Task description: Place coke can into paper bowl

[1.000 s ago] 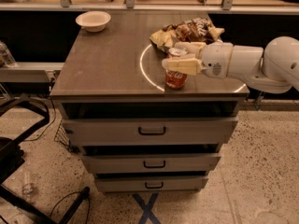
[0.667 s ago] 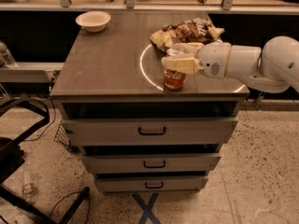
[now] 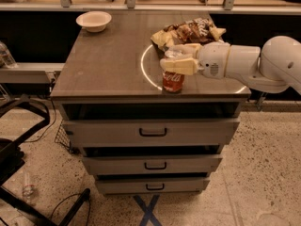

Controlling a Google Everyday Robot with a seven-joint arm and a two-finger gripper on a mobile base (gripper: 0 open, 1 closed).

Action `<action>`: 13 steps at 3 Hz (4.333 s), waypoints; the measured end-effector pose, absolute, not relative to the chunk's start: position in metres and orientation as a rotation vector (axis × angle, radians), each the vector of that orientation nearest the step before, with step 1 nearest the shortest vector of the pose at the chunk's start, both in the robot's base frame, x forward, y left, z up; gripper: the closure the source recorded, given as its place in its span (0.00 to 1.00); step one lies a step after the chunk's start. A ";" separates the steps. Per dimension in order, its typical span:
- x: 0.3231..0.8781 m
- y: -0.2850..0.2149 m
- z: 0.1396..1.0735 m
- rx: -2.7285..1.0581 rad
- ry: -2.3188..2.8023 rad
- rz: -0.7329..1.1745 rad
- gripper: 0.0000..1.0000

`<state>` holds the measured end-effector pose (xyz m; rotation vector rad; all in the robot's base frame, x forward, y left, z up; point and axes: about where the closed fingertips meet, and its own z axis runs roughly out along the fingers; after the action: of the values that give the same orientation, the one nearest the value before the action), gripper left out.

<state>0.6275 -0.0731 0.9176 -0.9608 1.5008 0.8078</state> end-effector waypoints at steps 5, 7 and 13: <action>0.764 -0.042 1.192 -0.767 1.259 0.611 1.00; 0.777 -0.034 1.179 -0.777 1.278 0.611 1.00; 0.956 0.082 0.984 -0.626 1.692 0.484 1.00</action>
Offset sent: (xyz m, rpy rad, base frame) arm 0.1018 -0.0492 0.2900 0.0981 -0.3274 -0.2555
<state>0.9561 0.0816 0.9838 -0.6257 1.6919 0.4844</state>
